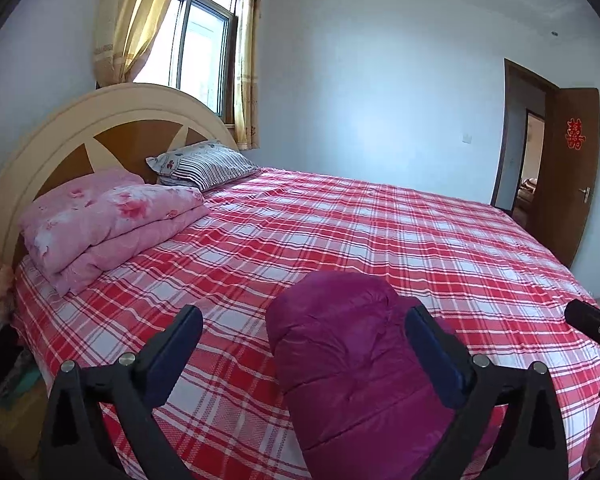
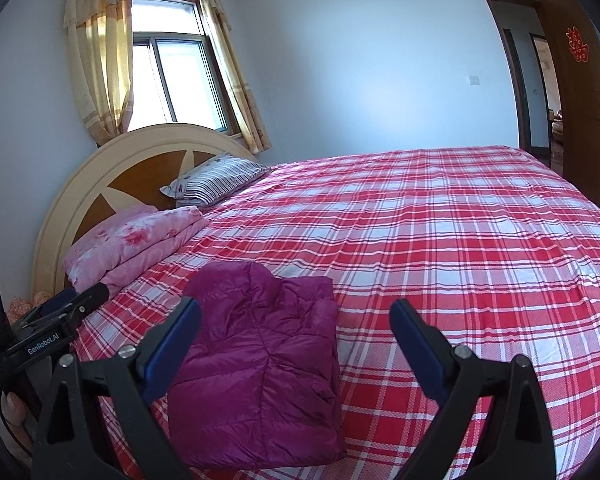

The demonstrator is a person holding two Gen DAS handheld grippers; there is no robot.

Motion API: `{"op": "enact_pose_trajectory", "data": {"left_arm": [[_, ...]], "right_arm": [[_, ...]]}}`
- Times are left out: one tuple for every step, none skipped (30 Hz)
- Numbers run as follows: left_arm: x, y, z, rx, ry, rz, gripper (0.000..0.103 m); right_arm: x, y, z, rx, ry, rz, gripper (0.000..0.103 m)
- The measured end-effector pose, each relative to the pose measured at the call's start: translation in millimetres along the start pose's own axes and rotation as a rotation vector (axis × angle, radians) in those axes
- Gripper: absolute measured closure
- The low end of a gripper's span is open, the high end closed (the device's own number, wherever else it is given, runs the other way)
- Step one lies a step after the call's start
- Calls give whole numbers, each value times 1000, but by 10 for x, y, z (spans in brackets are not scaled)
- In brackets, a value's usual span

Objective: Fold large clothes

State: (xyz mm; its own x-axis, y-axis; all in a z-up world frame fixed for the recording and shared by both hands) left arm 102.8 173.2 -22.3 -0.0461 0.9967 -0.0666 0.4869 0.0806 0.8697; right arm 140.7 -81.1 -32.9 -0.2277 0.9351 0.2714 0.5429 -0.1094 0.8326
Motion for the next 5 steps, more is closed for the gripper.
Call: {"op": "enact_pose_trajectory", "data": {"left_arm": [[-5,-8,-1,-5,2,7,2],[-12,-13,1,-9,7,14,2],[-23,-19,8,-11,13,20,2],[-22,-20,8,-14,11,19,2],[-18,-19,9,-17,8,17,2]], "right_arm": [[-5,-6,5,2,-1,3,6],[-8,-10,10,4,-2,5,6],[-14,-14,12,6,-2,6,6],[-17,-18,13,7,-2,6,6],[-19,-18,12,6,-3,5,6]]}}
Point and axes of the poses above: each gripper's, at about its wrist camera, not at the fingertips, and z roughly the way its jaws point, x to its left, y to its top, the point moved 2 cm from there along z, roughly the way its jaws point, and after that the axes turned 6 degrees about x, right-handed, at the moved point
